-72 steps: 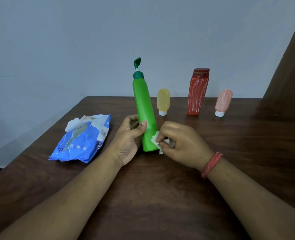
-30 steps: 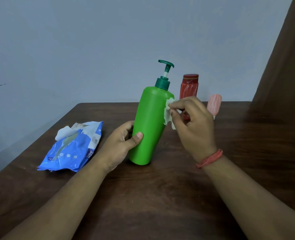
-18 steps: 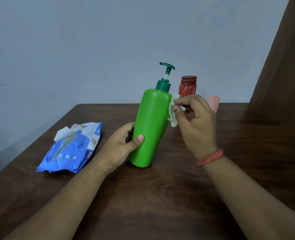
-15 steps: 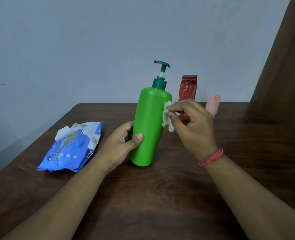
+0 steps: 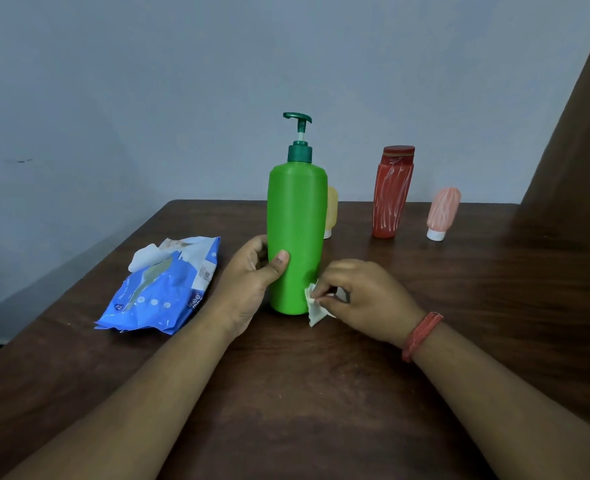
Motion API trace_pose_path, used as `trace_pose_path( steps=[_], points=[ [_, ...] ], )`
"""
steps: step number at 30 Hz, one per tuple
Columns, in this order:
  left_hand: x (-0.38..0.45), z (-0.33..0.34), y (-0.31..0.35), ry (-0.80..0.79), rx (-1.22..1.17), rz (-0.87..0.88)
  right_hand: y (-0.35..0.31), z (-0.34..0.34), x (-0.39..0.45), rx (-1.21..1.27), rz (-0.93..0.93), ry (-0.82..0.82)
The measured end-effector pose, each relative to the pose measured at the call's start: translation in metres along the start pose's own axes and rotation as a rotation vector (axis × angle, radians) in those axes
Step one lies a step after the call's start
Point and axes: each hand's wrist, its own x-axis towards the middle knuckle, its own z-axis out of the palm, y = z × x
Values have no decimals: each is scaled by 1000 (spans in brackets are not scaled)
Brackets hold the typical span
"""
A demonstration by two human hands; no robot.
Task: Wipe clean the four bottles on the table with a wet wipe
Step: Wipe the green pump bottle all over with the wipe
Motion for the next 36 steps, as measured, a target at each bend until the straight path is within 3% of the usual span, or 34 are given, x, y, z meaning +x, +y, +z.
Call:
trace_pose_path(
  steps=[9, 12, 16, 19, 24, 29, 33, 36],
  points=[
    [0, 3, 4, 53, 15, -19, -19, 2, 3, -154, -105, -4],
    [2, 9, 4, 176, -26, -62, -23, 4, 4, -182, -108, 39],
    [9, 8, 7, 415, -354, -253, -18, 2, 3, -127, 18, 257],
    [12, 4, 12, 497, -550, -344, -24, 5, 4, -118, 17, 309],
    [6, 16, 14, 381, -603, -400, -34, 11, 10, -285, -93, 252],
    [8, 20, 14, 377, -616, -380, -33, 3, 11, -346, -14, 428],
    [7, 21, 13, 386, -587, -389, -38, 9, 10, -412, -188, 355],
    [8, 21, 14, 418, -601, -357, -30, -2, 12, -387, -57, 476]
  ],
)
